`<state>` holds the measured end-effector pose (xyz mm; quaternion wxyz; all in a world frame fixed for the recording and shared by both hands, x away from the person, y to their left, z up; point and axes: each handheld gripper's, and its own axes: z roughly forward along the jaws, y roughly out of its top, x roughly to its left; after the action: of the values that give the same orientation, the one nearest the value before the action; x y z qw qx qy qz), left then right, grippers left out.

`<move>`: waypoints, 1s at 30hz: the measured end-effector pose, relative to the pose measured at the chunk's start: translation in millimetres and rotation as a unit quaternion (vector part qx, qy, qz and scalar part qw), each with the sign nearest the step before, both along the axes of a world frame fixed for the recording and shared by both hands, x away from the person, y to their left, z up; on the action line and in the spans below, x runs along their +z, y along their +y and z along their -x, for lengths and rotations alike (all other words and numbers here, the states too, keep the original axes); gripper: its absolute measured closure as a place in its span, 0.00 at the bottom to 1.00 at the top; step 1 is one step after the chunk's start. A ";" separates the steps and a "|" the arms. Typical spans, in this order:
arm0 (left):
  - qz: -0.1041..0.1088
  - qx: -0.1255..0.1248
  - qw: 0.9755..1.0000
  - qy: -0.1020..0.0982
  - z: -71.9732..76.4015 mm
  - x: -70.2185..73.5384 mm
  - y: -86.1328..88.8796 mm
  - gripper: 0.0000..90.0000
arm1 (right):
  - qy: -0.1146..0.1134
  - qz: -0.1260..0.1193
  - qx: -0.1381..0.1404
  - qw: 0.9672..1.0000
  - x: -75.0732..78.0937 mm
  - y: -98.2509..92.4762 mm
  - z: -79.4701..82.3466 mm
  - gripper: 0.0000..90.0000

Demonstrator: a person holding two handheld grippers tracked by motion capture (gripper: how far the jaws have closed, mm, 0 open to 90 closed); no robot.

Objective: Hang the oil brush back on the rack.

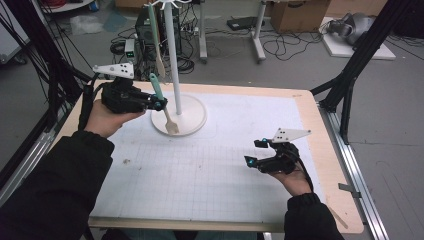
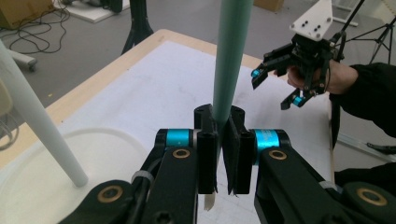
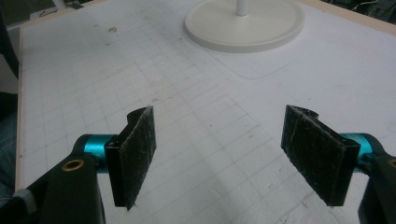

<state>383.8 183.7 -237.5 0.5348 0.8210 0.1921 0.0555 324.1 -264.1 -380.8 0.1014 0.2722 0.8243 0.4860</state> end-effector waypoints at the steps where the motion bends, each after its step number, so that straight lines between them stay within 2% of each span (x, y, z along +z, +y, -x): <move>1: -0.002 0.000 1.000 0.000 -1.8 2.4 -0.4 0.93 | 0.001 -0.001 -0.002 1.000 0.1 -0.4 0.0 0.28; 18: 0.000 -0.005 1.000 0.001 -37.1 38.9 -10.5 0.93 | -0.004 -0.002 -0.009 1.000 0.4 -6.2 -0.8 0.28; 30: 0.007 -0.010 1.000 0.012 -61.1 54.5 -9.4 0.93 | 0.003 -0.001 -0.013 1.000 -2.2 -7.5 -2.7 0.28</move>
<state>444.9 174.3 -182.9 0.5390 0.8194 0.1912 0.0388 326.8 -271.6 -383.1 0.1051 0.2839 0.8207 0.4845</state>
